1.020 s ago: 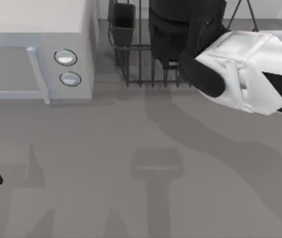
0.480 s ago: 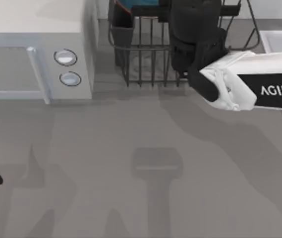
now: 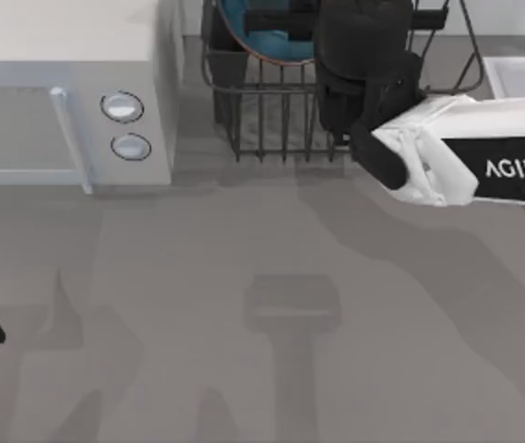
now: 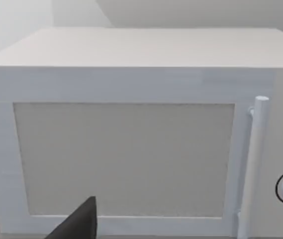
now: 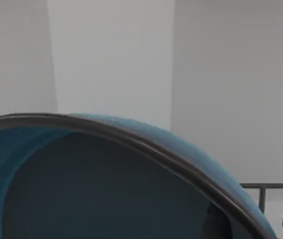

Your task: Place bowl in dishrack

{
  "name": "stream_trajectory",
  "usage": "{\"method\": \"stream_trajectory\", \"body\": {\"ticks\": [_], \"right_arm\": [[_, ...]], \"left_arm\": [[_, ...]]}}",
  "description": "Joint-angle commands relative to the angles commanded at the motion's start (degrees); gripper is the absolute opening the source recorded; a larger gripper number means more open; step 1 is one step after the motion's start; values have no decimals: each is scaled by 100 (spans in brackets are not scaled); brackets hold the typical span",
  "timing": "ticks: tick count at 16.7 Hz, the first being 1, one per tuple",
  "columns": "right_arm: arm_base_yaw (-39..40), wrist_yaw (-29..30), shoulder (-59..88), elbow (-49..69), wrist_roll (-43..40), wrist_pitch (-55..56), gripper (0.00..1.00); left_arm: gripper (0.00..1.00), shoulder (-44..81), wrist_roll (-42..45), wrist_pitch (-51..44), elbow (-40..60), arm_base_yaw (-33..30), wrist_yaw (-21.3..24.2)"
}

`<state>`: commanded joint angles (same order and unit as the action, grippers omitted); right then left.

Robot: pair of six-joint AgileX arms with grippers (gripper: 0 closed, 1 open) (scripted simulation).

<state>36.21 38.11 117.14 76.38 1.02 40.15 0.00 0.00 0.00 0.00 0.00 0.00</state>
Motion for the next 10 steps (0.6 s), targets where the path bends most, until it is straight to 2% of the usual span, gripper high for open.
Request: {"method": "stream_trajectory", "body": {"ticks": [6,10], "right_arm": [[0,0,0,0,0,0,98],[0,0,0,0,0,0,100]], "left_arm": [[100,0,0,0,0,0,0],[100,0,0,0,0,0,0]]}}
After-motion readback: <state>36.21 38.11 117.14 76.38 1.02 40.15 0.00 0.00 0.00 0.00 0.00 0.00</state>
